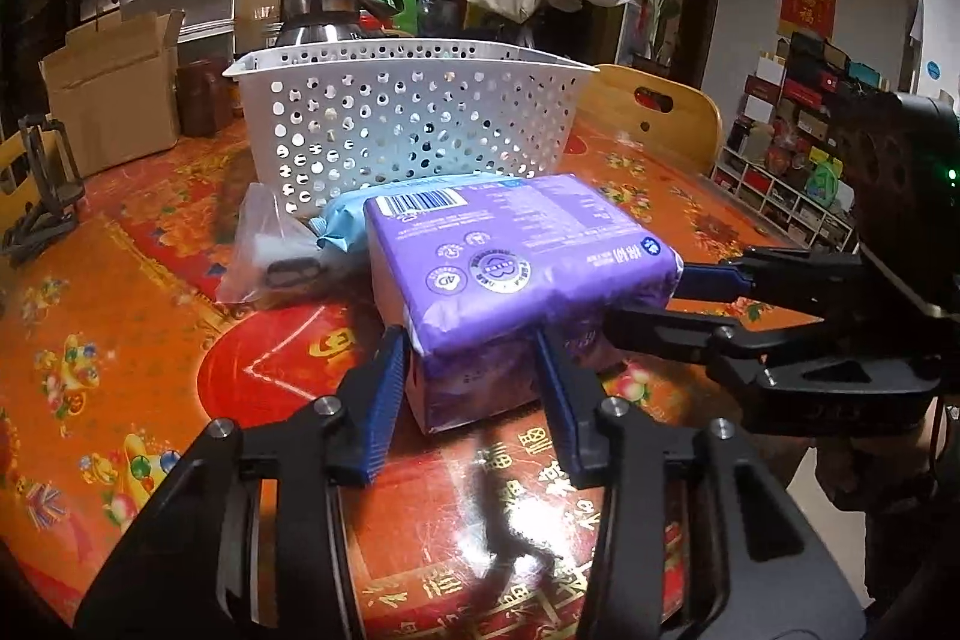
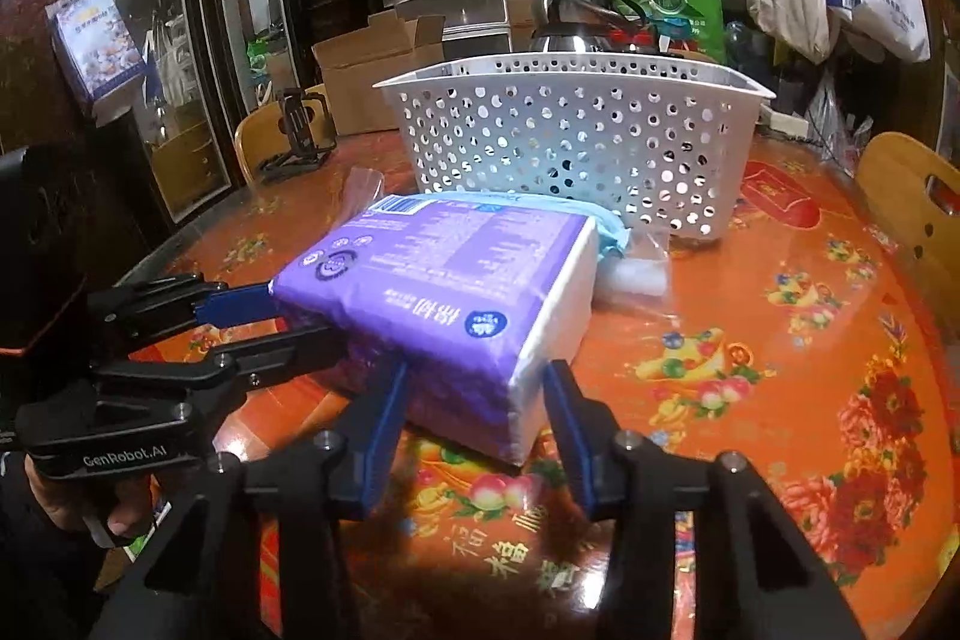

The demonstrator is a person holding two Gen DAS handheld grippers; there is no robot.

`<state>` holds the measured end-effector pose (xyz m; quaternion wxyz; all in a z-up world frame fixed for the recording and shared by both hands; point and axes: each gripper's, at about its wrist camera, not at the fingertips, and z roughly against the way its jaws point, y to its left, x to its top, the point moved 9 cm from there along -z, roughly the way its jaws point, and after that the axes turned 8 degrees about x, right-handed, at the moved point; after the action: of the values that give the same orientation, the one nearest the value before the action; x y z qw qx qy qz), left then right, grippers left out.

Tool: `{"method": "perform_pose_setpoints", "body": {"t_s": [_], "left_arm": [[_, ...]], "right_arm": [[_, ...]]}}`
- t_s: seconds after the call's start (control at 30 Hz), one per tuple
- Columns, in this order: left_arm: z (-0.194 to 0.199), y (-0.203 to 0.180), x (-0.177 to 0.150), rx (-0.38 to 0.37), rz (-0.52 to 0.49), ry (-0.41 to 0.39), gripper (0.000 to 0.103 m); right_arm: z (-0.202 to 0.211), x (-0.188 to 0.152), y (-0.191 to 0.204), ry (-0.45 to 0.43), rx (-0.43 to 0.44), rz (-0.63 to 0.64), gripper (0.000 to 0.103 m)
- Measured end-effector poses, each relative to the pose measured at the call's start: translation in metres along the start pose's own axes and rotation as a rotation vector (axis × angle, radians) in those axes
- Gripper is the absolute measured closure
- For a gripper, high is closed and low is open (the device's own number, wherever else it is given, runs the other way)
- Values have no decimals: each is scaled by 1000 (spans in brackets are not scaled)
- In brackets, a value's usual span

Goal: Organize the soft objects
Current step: 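Grip the purple tissue pack between both tools and lift it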

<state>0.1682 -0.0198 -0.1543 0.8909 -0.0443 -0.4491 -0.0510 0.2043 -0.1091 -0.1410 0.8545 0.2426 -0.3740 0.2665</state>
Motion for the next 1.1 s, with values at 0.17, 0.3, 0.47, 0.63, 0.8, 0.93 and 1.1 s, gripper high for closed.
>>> {"method": "perform_pose_setpoints", "body": {"t_s": [0.17, 0.3, 0.47, 0.63, 0.8, 0.93, 1.1], "left_arm": [[3, 2, 1, 9, 5, -7, 64], [7, 4, 2, 20, 6, -16, 64], [14, 2, 4, 34, -2, -31, 64], [24, 0, 8, 39, -4, -48, 64], [36, -2, 16, 58, -13, -79, 64], [49, -2, 28, 68, -15, -111, 64], [63, -3, 51, 76, -14, -156, 64]], "right_arm": [[1, 0, 5, 2, -37, 35, 61], [2, 1, 8, -5, -48, 48, 63], [8, 5, 12, -26, -62, 61, 63], [16, 11, 16, -50, -75, 79, 63], [23, 17, 20, -68, -78, 91, 63], [32, 27, 25, -97, -87, 107, 63], [45, 46, 26, -136, -93, 124, 63]]}}
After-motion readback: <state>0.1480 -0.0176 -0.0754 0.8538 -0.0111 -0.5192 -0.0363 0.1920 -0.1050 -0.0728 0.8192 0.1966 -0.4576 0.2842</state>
